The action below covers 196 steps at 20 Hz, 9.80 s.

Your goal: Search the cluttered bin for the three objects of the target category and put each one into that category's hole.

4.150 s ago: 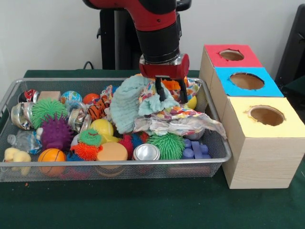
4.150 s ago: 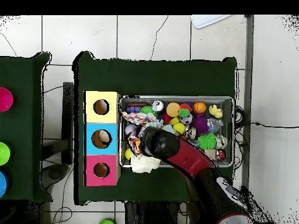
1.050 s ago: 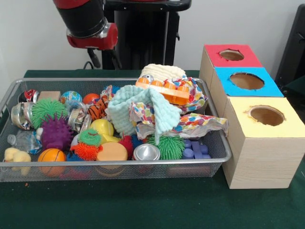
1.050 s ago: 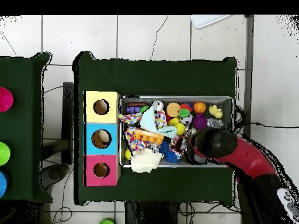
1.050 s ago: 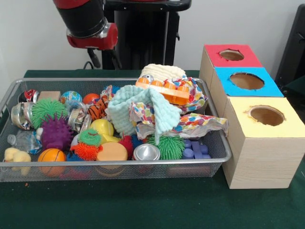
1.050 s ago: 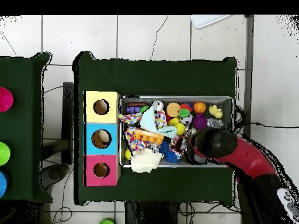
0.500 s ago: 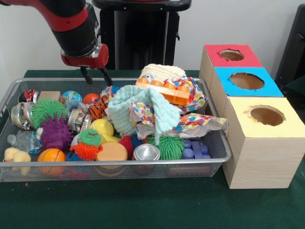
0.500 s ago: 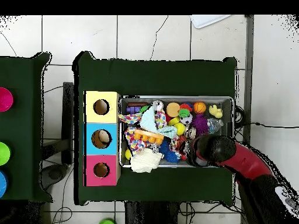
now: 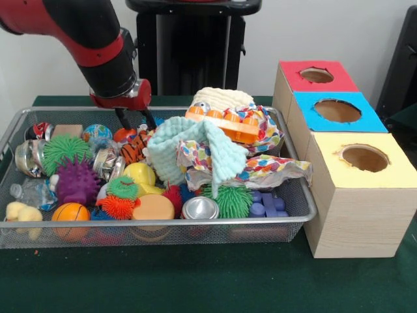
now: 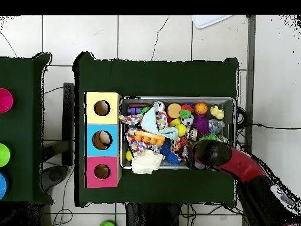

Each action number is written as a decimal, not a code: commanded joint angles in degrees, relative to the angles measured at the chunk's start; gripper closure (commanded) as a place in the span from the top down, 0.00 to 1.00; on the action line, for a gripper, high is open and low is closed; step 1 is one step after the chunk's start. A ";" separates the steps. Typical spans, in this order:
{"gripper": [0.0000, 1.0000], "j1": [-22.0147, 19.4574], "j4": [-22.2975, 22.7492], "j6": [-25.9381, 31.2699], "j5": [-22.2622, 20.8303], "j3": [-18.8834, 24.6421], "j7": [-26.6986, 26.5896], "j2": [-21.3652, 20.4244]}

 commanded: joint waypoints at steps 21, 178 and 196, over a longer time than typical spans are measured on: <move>1.00 -0.69 -6.28 -4.51 -7.50 4.70 -3.78 5.32; 1.00 4.13 -4.14 2.32 4.20 -0.58 8.99 0.42; 1.00 3.07 -9.24 1.05 2.49 -1.56 5.24 4.71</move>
